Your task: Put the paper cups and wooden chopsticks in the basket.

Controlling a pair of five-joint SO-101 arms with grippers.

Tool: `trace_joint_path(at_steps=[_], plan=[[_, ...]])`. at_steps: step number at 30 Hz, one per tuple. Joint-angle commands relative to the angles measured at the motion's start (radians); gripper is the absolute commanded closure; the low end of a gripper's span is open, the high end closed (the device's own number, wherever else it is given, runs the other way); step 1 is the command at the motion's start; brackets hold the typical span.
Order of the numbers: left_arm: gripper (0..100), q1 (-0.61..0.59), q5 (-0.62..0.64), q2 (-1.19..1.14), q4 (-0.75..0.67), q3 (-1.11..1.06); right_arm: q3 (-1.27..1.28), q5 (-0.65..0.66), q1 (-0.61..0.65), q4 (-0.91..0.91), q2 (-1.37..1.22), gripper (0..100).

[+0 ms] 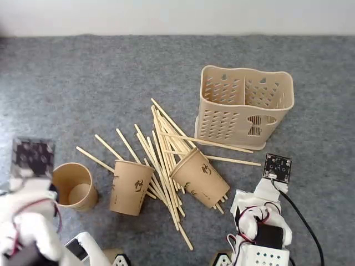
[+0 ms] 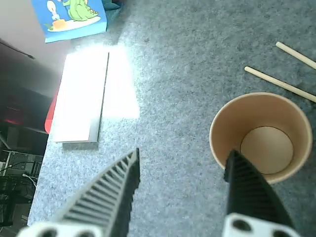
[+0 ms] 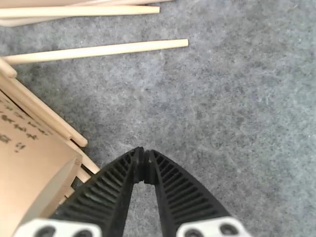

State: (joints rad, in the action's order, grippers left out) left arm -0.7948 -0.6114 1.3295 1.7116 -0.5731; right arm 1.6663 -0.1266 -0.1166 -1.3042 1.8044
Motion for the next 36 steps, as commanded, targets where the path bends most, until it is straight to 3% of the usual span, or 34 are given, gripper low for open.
trace_joint_path(at_steps=[1,4,9,14,25,33,36], plan=[[74,-0.009,0.009,0.141,0.005,-0.136,0.017,-0.006,-0.002,-0.002,0.008,99.0],[74,-0.014,0.02,0.178,-0.06,-0.223,0.017,-0.006,-0.002,-0.002,0.008,99.0],[74,-0.006,0.176,0.18,-0.227,-0.338,0.017,-0.006,-0.002,-0.002,0.008,99.0],[74,0.091,0.235,0.184,-0.348,-0.476,0.017,-0.008,0.001,-0.002,0.008,99.0],[74,0.127,0.456,0.186,-0.419,-0.561,0.017,-0.008,-0.001,-0.002,0.008,99.0],[74,0.127,0.545,0.187,-0.56,-0.656,0.009,0.0,0.01,0.007,0.01,99.0],[74,0.127,0.555,0.187,-0.58,-0.691,-0.057,0.13,0.044,0.041,0.01,99.0]])
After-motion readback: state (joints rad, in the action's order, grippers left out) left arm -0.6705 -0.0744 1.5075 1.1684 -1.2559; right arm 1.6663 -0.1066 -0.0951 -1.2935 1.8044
